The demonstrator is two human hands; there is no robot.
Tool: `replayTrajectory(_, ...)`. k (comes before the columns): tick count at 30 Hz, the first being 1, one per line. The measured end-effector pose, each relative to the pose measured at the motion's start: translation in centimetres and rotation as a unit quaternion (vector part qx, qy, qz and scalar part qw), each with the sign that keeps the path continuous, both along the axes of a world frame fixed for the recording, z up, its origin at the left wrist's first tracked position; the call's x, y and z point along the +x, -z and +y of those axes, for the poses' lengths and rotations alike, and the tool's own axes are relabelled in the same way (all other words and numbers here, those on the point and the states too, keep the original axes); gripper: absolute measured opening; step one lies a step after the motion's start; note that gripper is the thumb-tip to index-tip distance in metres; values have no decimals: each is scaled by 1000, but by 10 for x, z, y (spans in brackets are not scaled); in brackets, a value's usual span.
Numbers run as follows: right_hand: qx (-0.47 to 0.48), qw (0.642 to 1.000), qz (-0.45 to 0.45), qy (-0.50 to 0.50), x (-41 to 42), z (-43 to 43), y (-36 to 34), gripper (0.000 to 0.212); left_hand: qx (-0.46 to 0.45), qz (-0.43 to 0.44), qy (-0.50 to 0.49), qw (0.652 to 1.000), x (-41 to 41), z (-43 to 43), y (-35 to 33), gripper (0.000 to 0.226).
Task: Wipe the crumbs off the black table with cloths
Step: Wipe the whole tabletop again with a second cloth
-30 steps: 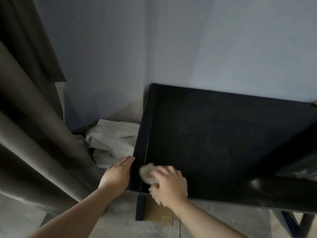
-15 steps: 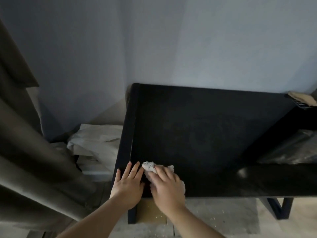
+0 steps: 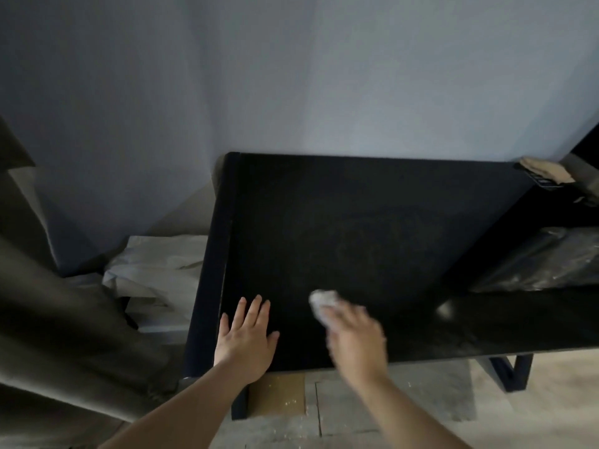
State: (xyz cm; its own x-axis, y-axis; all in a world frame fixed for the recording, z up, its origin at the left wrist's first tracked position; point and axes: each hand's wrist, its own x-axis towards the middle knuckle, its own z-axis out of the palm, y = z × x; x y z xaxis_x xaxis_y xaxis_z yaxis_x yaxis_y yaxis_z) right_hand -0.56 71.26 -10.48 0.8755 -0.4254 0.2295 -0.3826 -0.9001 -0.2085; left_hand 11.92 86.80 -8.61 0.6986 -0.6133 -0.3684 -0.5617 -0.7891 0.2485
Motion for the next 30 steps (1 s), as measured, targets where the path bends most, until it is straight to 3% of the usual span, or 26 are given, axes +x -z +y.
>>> replayTrajectory(3, 27, 973, -8, 230, -29, -52, 0, 50, 23, 5, -20, 1000, -3, -7, 2, 66)
replayTrajectory(5, 47, 953, 3, 301, -22, -40, -4, 50, 29, 7, -36, 999, -6, -14, 2, 65)
replayTrajectory(6, 42, 962, 12, 271, -15, -22, -5, 51, 33, 6, -46, 998, -8, -18, 2, 65)
replayTrajectory(8, 36, 994, -15, 98, -6, 16, 1, 53, 41, 2, -67, 997, -10, -26, 1, 63)
replayTrajectory(10, 23, 998, -29, -57, -10, 16, 2, 56, 47, -6, -79, 996, -12, -31, 3, 61)
replayTrajectory(11, 18, 997, -28, -67, -15, -2, 1, 58, 45, -11, -80, 996, -13, -32, 4, 61)
replayTrajectory(14, 23, 992, 3, 121, -38, -66, 0, 53, 38, -25, -71, 996, -13, -31, 7, 59)
replayTrajectory(16, 54, 963, 7, 265, -46, -86, -2, 49, 35, -46, -54, 997, -12, -30, 7, 60)
replayTrajectory(18, 66, 947, 29, 312, -34, -73, -7, 51, 32, -69, -28, 997, -9, -32, 4, 61)
replayTrajectory(20, 69, 971, 29, 228, -11, -34, -14, 55, 24, -59, -19, 998, -3, -37, 1, 65)
replayTrajectory(22, 53, 996, -25, 62, 1, 6, -9, 58, 17, -42, -25, 999, 6, -42, -2, 68)
replayTrajectory(25, 31, 997, 0, -66, 3, -8, -3, 55, 18, -32, -21, 999, 23, -44, -4, 71)
replayTrajectory(26, 23, 999, 15, -37, -1, -27, 0, 51, 22, -31, -14, 999, 29, -43, -4, 71)
replayTrajectory(28, 20, 991, 21, 132, -13, -63, -1, 46, 34, -23, 6, 999, 39, -39, -3, 73)
replayTrajectory(30, 69, 950, 11, 304, -16, -80, -6, 45, 40, -16, 20, 999, 44, -37, -3, 74)
